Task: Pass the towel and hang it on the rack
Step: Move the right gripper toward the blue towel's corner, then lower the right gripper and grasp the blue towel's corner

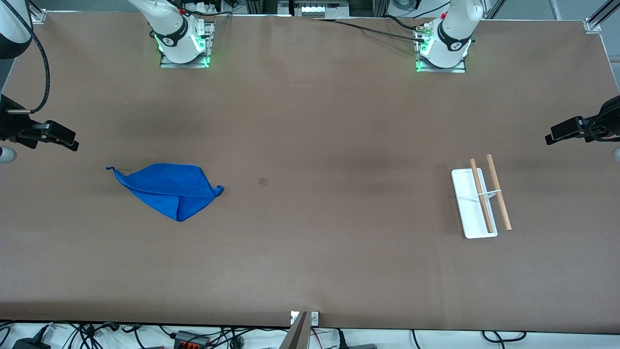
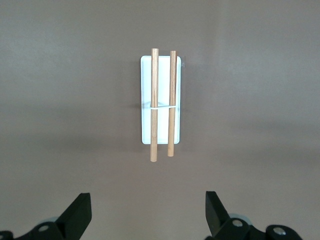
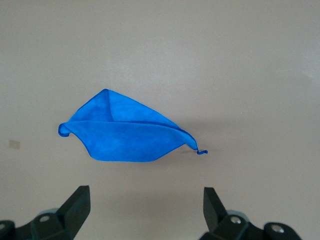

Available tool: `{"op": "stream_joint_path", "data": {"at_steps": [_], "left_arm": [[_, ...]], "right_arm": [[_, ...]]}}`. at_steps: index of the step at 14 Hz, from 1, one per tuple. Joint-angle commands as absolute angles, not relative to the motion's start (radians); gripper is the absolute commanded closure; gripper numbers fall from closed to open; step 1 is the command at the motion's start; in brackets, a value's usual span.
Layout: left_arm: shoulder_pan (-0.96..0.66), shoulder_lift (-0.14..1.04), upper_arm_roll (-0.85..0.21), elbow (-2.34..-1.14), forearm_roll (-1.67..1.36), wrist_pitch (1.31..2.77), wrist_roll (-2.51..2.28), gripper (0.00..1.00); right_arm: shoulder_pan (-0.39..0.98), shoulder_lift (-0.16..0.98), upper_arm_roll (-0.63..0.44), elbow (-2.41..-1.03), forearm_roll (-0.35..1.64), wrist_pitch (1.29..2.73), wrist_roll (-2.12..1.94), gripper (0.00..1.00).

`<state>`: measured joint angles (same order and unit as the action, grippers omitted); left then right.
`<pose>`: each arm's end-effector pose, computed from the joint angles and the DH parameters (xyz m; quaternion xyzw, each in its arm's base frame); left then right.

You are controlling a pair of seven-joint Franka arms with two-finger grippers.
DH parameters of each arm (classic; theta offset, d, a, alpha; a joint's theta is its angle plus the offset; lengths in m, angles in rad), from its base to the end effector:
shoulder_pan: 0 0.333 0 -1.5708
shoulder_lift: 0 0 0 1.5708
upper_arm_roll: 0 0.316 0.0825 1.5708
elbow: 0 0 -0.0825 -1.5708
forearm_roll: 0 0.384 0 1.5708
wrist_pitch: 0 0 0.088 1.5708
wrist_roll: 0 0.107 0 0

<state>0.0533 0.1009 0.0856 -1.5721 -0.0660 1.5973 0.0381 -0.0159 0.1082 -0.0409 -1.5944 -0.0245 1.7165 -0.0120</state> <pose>0.5796 0.0717 0.5690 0.9975 0.0524 -0.0350 0.0318 0.5961 -0.0350 0.5639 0.9997 -0.0206 0.0065 0.0146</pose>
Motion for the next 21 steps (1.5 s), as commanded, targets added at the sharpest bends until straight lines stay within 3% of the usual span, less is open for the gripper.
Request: {"op": "stream_joint_path", "data": {"at_steps": [1,7,11,16,21], "left_arm": [[0.063,0.114,0.084,-1.545,-0.074,1.582,0.066,0.00],[0.061,0.114,0.084,-1.543,-0.074,1.582,0.060,0.00],[0.064,0.114,0.084,-1.543,-0.074,1.582,0.063,0.00],[0.066,0.114,0.084,-1.543,-0.074,1.582,0.064,0.00],[0.067,0.114,0.084,-1.545,-0.074,1.582,0.064,0.00]], "right_arm": [[-0.021,0.100,-0.038,-1.598,-0.026,1.720,-0.018,0.00],[-0.021,0.103,-0.037,-1.597,-0.020,1.727,-0.015,0.00],[-0.008,0.166,-0.035,-1.572,-0.049,1.720,-0.012,0.00],[-0.012,0.274,-0.035,-1.575,-0.100,1.695,-0.028,0.00],[-0.043,0.460,-0.043,-1.569,-0.138,1.692,-0.148,0.00]]}}
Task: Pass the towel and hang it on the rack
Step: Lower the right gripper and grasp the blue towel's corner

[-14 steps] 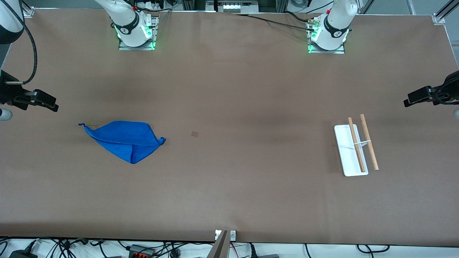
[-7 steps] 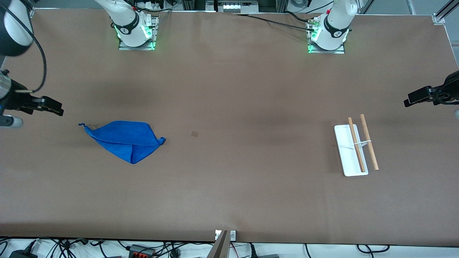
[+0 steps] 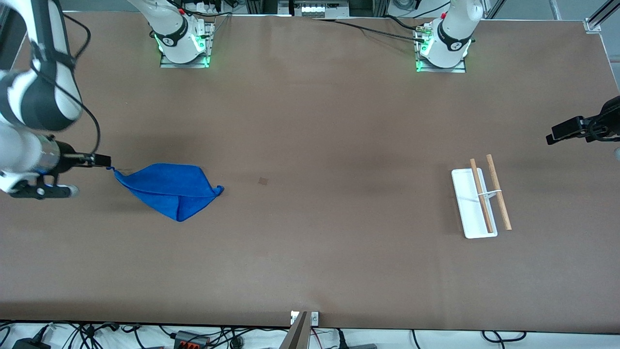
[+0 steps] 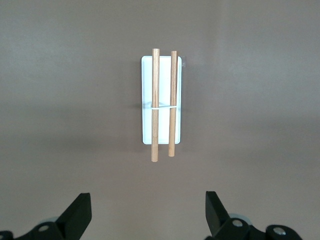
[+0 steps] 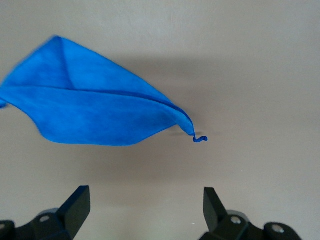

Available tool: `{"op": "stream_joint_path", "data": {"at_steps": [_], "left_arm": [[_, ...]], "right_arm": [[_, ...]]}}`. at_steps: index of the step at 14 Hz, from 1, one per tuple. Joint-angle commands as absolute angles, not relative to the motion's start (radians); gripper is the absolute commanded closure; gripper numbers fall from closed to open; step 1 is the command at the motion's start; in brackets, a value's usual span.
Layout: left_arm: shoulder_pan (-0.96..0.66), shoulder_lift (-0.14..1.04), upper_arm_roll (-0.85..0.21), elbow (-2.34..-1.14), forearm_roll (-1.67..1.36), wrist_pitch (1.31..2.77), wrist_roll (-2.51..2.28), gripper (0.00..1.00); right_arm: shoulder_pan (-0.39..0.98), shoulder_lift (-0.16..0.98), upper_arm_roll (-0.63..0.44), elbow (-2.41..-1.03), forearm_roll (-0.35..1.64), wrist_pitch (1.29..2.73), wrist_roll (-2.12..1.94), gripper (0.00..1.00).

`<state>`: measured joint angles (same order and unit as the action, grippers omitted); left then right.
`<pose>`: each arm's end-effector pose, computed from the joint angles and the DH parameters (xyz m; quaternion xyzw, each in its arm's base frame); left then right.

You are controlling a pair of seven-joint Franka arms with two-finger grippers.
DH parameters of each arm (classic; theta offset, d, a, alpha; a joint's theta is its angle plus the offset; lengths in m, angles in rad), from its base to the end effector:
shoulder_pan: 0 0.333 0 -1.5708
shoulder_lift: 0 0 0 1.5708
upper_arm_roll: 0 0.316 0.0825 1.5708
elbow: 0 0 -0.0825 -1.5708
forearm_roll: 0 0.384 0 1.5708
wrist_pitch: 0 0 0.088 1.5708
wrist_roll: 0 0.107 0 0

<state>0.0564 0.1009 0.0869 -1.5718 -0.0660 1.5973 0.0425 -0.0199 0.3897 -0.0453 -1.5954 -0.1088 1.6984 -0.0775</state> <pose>0.5793 0.0743 0.5691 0.9975 0.0524 -0.0347 0.0319 0.6337 -0.0486 0.3883 0.9877 0.0211 -0.1465 0.0508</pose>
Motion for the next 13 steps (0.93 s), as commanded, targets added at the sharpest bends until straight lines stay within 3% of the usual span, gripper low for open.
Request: {"op": "stream_joint_path", "data": {"at_steps": [1,7,13], "left_arm": [[0.067,0.114,0.084,-1.545,-0.074,1.582,0.064,0.00],[0.066,0.114,0.084,-1.545,-0.074,1.582,0.064,0.00],[0.067,0.114,0.084,-1.545,-0.074,1.582,0.064,0.00]], "right_arm": [[-0.049,0.501,-0.043,-1.569,-0.149,1.695,-0.193,0.00],[-0.100,0.667,-0.044,-1.569,-0.166,1.844,-0.452,0.00],[-0.140,0.721,-0.043,-1.575,-0.161,1.876,-0.597,0.00]]}}
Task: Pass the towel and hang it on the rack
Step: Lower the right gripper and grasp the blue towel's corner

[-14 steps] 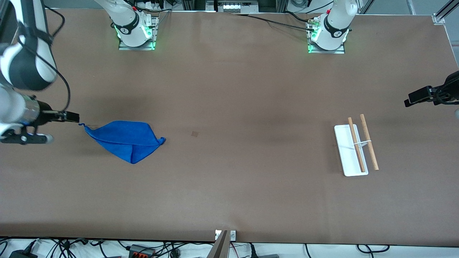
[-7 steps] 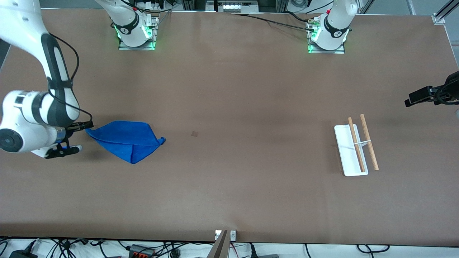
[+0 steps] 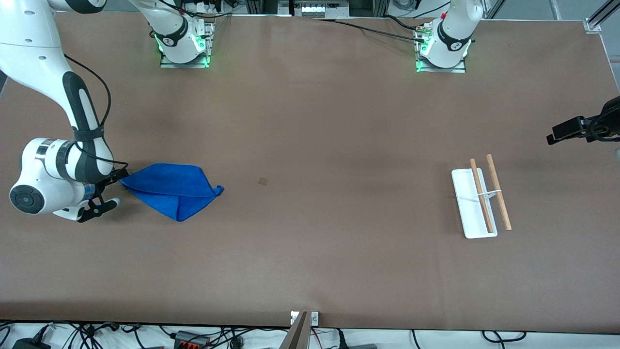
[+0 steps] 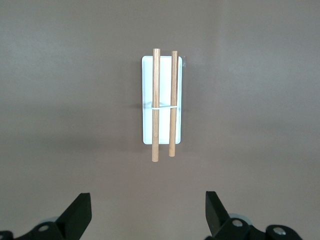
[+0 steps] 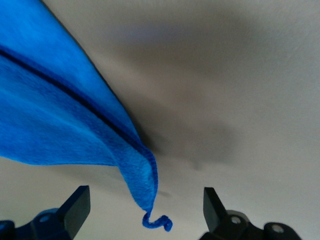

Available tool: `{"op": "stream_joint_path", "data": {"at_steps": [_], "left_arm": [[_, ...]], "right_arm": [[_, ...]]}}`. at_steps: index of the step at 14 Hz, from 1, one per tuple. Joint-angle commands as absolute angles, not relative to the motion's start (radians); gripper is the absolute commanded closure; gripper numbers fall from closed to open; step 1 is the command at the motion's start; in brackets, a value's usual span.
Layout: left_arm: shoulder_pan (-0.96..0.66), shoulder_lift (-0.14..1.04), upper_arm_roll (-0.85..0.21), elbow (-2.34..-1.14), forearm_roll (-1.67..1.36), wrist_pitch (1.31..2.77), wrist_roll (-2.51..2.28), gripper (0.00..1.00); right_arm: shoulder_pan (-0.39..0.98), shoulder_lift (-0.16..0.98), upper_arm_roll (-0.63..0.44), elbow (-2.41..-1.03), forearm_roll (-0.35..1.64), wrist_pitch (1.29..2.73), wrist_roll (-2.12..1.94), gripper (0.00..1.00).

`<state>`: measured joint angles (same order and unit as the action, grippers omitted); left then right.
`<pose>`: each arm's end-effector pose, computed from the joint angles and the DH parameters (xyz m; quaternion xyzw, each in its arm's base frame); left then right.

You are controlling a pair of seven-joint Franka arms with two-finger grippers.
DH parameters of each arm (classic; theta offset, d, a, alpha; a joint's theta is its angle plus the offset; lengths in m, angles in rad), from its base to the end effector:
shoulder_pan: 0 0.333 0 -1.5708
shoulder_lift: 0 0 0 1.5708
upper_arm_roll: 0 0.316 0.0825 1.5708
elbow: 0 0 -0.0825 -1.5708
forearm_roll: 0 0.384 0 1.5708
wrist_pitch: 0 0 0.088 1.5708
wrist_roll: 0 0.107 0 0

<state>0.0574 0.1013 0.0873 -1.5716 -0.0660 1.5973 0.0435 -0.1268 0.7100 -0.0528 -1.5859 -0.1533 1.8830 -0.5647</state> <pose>0.5793 0.0751 0.5690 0.9975 0.0526 -0.0347 0.0319 0.6373 -0.1238 0.1942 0.9487 0.2263 -0.2209 0.0046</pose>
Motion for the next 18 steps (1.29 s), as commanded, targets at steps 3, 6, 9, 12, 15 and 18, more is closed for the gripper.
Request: {"op": "stream_joint_path", "data": {"at_steps": [3,6,9,12,15,18], "left_arm": [[0.067,0.114,0.084,-1.545,-0.074,1.582,0.064,0.00],[0.067,0.114,0.084,-1.545,-0.074,1.582,0.064,0.00],[0.067,0.114,0.084,-1.543,-0.074,1.582,0.064,0.00],[0.066,0.114,0.084,-1.543,-0.074,1.582,0.063,0.00],[0.066,0.114,0.084,-1.543,-0.074,1.582,0.063,0.00],[0.066,0.114,0.084,-1.543,-0.074,1.582,0.063,0.00]], "right_arm": [[-0.146,0.727,-0.043,-1.578,-0.158,1.816,-0.595,0.13],[-0.144,0.733,-0.043,-1.578,-0.150,1.793,-0.583,0.29],[-0.146,0.742,-0.043,-1.577,-0.150,1.801,-0.583,0.36],[-0.146,0.753,-0.043,-1.575,-0.129,1.796,-0.580,0.47],[-0.144,0.747,-0.041,-1.568,-0.098,1.792,-0.560,0.97],[-0.137,0.744,-0.035,-1.516,-0.089,1.720,-0.564,1.00]]}}
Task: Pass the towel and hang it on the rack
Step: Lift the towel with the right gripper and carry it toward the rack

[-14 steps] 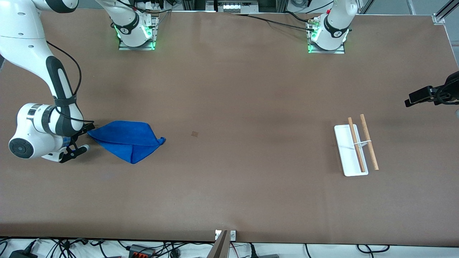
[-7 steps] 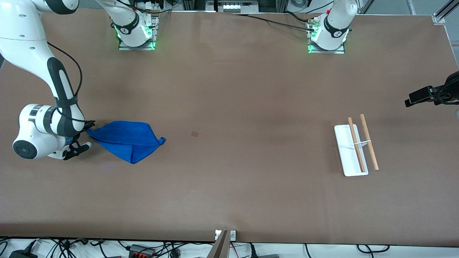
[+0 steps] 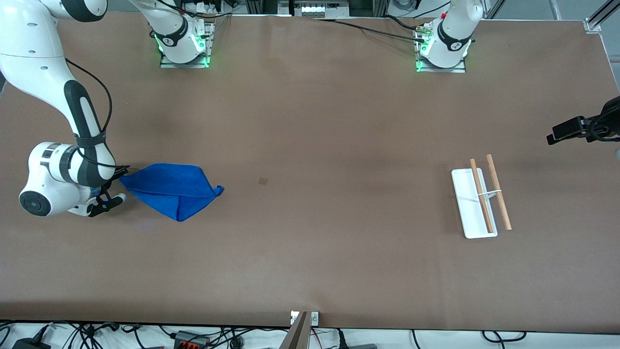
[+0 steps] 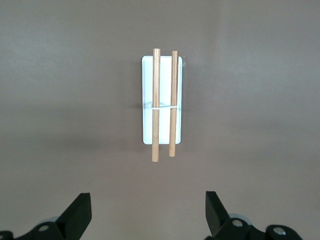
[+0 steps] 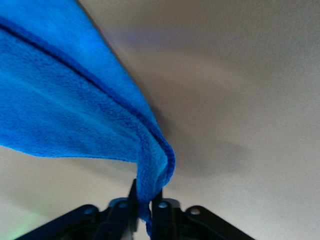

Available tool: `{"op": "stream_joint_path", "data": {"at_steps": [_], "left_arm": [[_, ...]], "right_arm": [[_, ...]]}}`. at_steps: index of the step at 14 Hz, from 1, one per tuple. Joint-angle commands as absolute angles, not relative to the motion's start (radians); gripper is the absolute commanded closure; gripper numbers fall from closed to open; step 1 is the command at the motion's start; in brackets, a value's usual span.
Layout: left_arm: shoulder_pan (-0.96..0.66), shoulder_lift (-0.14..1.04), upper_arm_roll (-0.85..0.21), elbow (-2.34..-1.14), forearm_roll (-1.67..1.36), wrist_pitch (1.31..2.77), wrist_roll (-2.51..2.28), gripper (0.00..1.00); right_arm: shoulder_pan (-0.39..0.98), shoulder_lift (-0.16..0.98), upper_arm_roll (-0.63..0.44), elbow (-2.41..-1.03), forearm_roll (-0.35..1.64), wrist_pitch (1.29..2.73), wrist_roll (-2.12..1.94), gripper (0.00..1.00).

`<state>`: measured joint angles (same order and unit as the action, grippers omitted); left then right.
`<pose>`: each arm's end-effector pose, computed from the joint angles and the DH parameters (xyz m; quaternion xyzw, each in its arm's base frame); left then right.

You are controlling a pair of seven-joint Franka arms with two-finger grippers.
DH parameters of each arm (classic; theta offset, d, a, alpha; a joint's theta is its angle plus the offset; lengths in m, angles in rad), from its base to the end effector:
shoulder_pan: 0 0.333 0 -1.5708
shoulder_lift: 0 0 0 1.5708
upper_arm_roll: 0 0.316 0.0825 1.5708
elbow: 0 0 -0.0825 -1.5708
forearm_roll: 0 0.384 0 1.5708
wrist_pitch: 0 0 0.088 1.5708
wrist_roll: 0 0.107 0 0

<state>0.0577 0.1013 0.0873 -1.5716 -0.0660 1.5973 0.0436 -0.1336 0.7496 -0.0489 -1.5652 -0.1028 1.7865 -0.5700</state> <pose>0.5792 0.0752 0.5690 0.9975 0.0527 -0.0347 0.0319 0.6251 -0.1212 0.1731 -0.9401 -0.2106 0.2655 0.0368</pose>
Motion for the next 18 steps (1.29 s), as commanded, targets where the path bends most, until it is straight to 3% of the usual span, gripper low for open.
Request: {"op": "stream_joint_path", "data": {"at_steps": [1,6,9,11,13,16,18], "left_arm": [[0.066,0.114,0.084,-1.543,-0.074,1.582,0.063,0.00],[0.066,0.114,0.084,-1.543,-0.074,1.582,0.063,0.00],[0.067,0.114,0.084,-1.545,-0.074,1.582,0.058,0.00],[0.066,0.114,0.084,-1.545,-0.075,1.582,0.057,0.00],[0.066,0.114,0.084,-1.545,-0.075,1.582,0.055,0.00],[0.058,0.144,0.083,-1.543,-0.075,1.595,0.049,0.00],[0.066,0.156,0.080,-1.543,-0.092,1.621,0.025,0.00]], "right_arm": [[-0.137,0.744,-0.034,-1.490,-0.089,1.686,-0.568,1.00],[-0.124,0.714,0.047,-1.258,-0.046,1.430,-0.637,1.00],[-0.121,0.686,0.127,-1.139,0.111,1.315,-0.602,1.00],[-0.121,0.686,0.210,-1.114,0.237,1.321,-0.464,1.00],[-0.123,0.686,0.360,-1.100,0.290,1.363,-0.259,1.00],[-0.126,0.687,0.591,-1.100,0.293,1.532,0.001,1.00],[-0.074,0.689,0.681,-1.100,0.293,1.670,0.157,1.00]]}}
